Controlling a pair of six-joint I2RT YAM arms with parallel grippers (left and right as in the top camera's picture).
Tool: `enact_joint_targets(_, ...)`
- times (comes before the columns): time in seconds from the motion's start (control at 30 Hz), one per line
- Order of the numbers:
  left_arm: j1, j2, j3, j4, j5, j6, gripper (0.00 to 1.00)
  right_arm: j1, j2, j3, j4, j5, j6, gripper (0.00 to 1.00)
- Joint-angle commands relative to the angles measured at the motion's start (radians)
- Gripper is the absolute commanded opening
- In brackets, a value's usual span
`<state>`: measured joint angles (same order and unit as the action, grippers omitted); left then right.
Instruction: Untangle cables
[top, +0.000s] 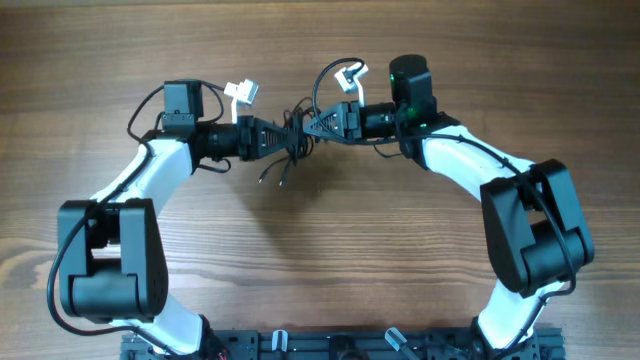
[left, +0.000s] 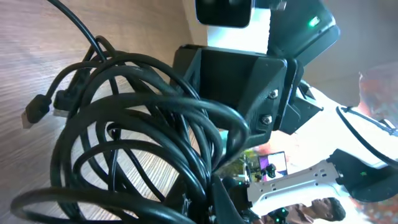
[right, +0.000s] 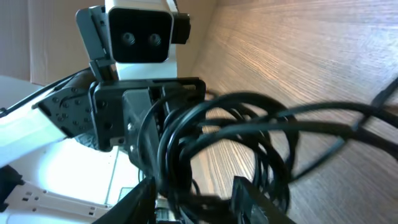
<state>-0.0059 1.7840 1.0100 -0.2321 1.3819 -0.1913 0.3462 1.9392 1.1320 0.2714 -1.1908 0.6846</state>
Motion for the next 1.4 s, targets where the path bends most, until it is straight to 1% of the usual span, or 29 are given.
enact_joint_targets(0.0,0.021,-0.004,0.005,-0.006,0.02,0.02,0.04,-0.014,0.002,0.005,0.033,-0.088,-0.031,0.45)
enact_joint_targets(0.07,0.014,-0.004,0.005,-0.008,0.019,0.02,0.04,0.0,0.002,0.005,0.055,-0.128,-0.031,0.46)
enact_joint_targets(0.13,0.01,-0.004,0.005,-0.009,0.02,0.02,0.04,0.01,0.002,0.005,0.056,-0.128,-0.031,0.46)
enact_joint_targets(0.2,0.007,-0.004,0.005,-0.016,0.02,0.02,0.04,0.018,0.002,0.005,0.058,-0.126,-0.031,0.44)
enact_joint_targets(0.27,0.004,-0.004,0.005,-0.028,0.02,0.02,0.04,0.018,0.002,0.005,0.058,-0.115,-0.03,0.38)
enact_joint_targets(0.43,-0.031,-0.004,0.005,-0.027,0.049,0.02,0.04,0.018,0.002,0.005,0.057,-0.084,-0.03,0.38)
enact_joint_targets(0.5,-0.032,-0.004,0.005,-0.027,0.067,0.02,0.04,0.018,0.002,0.005,0.056,-0.054,-0.029,0.33)
enact_joint_targets(0.57,-0.031,-0.004,0.005,-0.027,0.072,0.021,0.04,0.018,0.002,0.005,0.051,-0.018,-0.027,0.24)
enact_joint_targets(0.6,-0.031,-0.004,0.005,-0.027,0.072,0.021,0.04,0.018,0.002,0.005,0.05,-0.018,-0.027,0.22)
enact_joint_targets(0.73,-0.031,-0.004,0.005,-0.027,0.095,0.02,0.04,0.018,0.002,0.005,0.05,-0.014,-0.027,0.24)
enact_joint_targets(0.8,-0.031,-0.004,0.005,-0.027,0.1,0.02,0.04,0.018,0.002,0.005,0.048,-0.014,-0.027,0.23)
enact_joint_targets(0.83,-0.031,-0.004,0.005,-0.027,0.099,0.021,0.04,0.018,0.002,0.005,0.045,-0.014,-0.027,0.22)
enact_joint_targets(0.87,-0.031,-0.004,0.005,-0.026,0.099,0.021,0.04,0.018,0.002,0.005,0.045,-0.014,-0.027,0.11)
enact_joint_targets(0.9,-0.031,-0.004,0.005,-0.026,0.098,0.021,0.04,0.018,0.002,0.005,0.042,-0.014,-0.027,0.04)
enact_joint_targets(0.93,-0.031,-0.004,0.005,-0.023,0.082,0.021,0.04,0.017,0.002,0.005,0.042,-0.014,-0.029,0.04)
enact_joint_targets(1.03,-0.031,-0.004,0.005,-0.052,-0.109,0.02,0.04,-0.017,0.002,0.005,0.033,0.04,-0.03,0.04)
enact_joint_targets(1.07,-0.028,-0.004,0.005,-0.077,-0.161,0.021,0.04,-0.05,0.002,0.005,-0.008,0.097,-0.032,0.04)
enact_joint_targets(1.1,-0.025,-0.004,0.005,-0.088,-0.173,0.022,0.04,-0.072,0.002,0.005,-0.048,0.126,-0.055,0.04)
enact_joint_targets(1.13,-0.022,-0.004,0.005,-0.092,-0.177,0.024,0.04,-0.094,0.002,0.005,-0.098,0.153,-0.1,0.04)
enact_joint_targets(1.2,-0.02,-0.004,0.005,-0.104,-0.252,0.024,0.04,-0.124,0.002,0.005,-0.202,0.2,-0.187,0.04)
enact_joint_targets(1.23,-0.02,-0.004,0.005,-0.123,-0.325,0.024,0.04,-0.14,0.002,0.005,-0.274,0.236,-0.248,0.04)
enact_joint_targets(1.27,-0.02,-0.004,0.005,-0.138,-0.378,0.024,0.04,-0.147,0.002,0.005,-0.31,0.267,-0.275,0.04)
enact_joint_targets(1.3,-0.02,-0.004,0.005,-0.154,-0.452,0.025,0.04,-0.156,0.002,0.005,-0.364,0.332,-0.328,0.05)
enact_joint_targets(1.33,-0.02,-0.004,0.005,-0.173,-0.531,0.025,0.04,-0.161,0.002,0.005,-0.4,0.401,-0.351,0.04)
enact_joint_targets(1.37,-0.02,-0.004,0.005,-0.185,-0.563,0.026,0.04,-0.164,0.002,0.005,-0.422,0.451,-0.359,0.04)
